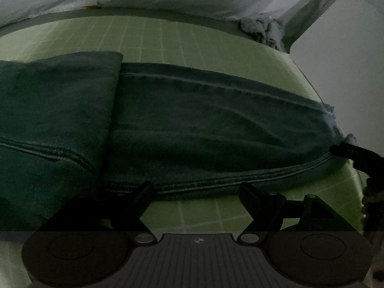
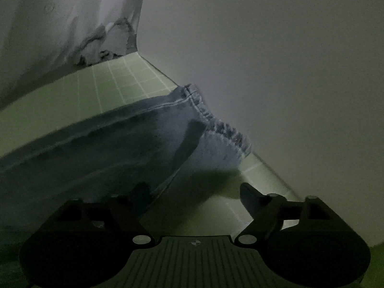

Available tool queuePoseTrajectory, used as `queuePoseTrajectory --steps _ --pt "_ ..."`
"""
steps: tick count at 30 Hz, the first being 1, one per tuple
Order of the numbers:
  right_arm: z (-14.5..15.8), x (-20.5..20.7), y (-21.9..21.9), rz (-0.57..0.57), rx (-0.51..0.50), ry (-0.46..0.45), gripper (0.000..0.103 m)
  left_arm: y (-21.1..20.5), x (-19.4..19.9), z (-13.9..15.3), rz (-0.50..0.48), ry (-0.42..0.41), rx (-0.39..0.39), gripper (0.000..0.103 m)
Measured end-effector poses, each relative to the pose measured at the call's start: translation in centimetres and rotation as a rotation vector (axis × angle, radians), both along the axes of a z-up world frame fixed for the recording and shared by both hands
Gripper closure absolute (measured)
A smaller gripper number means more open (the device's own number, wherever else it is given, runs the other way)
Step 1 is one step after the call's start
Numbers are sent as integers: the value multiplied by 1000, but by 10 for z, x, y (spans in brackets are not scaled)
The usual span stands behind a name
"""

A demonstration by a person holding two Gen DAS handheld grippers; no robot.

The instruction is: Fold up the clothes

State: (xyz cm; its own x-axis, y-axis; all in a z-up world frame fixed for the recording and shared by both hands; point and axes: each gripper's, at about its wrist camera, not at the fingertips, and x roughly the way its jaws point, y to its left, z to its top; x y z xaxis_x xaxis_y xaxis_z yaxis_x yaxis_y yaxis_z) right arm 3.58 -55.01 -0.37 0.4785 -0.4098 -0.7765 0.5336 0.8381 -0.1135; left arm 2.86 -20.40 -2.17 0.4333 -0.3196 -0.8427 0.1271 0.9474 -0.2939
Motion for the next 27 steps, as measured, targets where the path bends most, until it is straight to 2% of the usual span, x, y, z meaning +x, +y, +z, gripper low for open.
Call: queuePoseTrajectory --steps 4,7,11,15,19,21,23,25,27 --pt "0 -19 -5 -23 -67 81 1 -5 0 2 12 6 -8 22" --pt "-1 -38 -15 -42 -73 111 1 -8 -2 14 37 -88 77 22" --pt "1 -54 -28 -49 39 55 3 -11 11 19 48 -109 57 22" --pt "12 -44 -18 -15 79 -50 3 -24 21 8 48 -77 64 22" --pt "25 -24 9 132 145 -143 1 -38 10 0 -22 -35 52 22" --pt "26 -9 25 234 132 -137 1 -39 1 -1 -54 -37 29 22" --pt "25 12 46 372 56 -133 1 -38 -4 -3 -65 -30 26 22" --pt "20 32 54 432 4 -117 0 -37 -7 -4 -71 -24 22 22" --pt "12 48 52 456 6 -73 0 -35 -7 -3 -73 -20 17 22"
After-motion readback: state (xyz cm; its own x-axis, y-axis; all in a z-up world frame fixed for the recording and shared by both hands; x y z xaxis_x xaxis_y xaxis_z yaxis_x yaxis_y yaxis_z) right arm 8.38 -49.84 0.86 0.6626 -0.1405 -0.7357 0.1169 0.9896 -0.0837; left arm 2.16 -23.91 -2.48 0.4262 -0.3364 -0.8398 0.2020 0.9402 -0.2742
